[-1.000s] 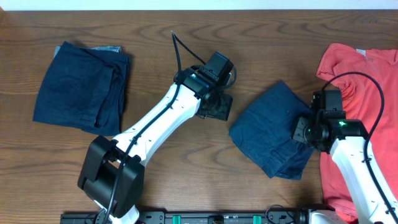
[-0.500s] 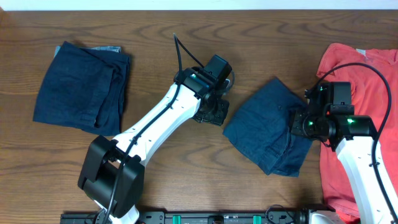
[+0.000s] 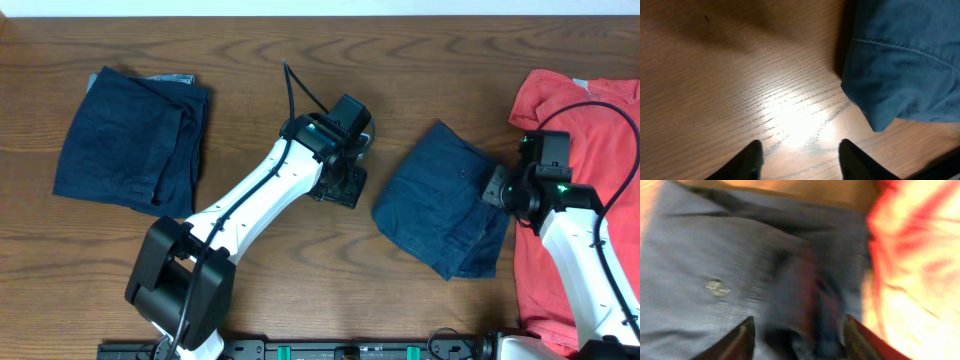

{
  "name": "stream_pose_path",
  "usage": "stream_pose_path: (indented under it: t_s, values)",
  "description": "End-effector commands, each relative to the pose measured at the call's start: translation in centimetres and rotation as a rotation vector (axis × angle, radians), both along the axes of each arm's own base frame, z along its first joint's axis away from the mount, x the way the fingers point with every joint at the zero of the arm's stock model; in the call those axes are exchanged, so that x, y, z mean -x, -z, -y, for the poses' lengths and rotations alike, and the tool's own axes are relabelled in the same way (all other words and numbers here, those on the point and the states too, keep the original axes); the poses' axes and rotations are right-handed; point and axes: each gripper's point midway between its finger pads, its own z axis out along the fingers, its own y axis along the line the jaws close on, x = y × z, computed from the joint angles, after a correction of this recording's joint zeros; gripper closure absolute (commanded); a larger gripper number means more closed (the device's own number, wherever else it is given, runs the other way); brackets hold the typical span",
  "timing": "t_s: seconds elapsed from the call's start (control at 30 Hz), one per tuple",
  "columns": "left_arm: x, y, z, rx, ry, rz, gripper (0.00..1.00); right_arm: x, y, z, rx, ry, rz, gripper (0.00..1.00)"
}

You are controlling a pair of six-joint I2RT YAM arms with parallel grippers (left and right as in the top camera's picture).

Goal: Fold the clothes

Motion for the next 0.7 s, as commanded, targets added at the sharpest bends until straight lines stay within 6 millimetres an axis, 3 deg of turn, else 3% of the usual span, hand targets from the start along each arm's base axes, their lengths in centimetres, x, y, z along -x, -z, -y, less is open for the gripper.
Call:
stream_pose_path:
  t_s: [0.0,0.23,0.27,0.37,0.5,0.67]
  values:
    - [0.4,-0.2,0.1,0.012,0.013,-0.005,0.45,-1.5,-3.5,-2.5,-0.084,-0.169,0.118,0.41]
    - [0.5,-0.2,0.2,0.016,0.014,-0.01,0.44,-1.4,-9.5,-3.1,-0.081,-0.194,0.281,0.43]
    - [0.5,-0.2,0.2,0.016,0.014,-0.01,0.44,-1.2,-10.1,-3.3,-0.09,-0.203,0.3,0.45]
    - [0.5,-0.2,0.2,0.017,0.014,-0.009,0.44,-0.7,-10.3,-4.3,-0.135,-0.233,0.299,0.67]
    - [0.5,-0.2,0.3,0.021,0.015,-0.012,0.54,0.2,-6.4,-4.3,-0.15,-0.21,0.168,0.87]
    - [1.1,-0.8,1.9,0.115,0.072,-0.039,0.67,1.5,2.6,-0.8,-0.067,0.017,-0.078,0.94]
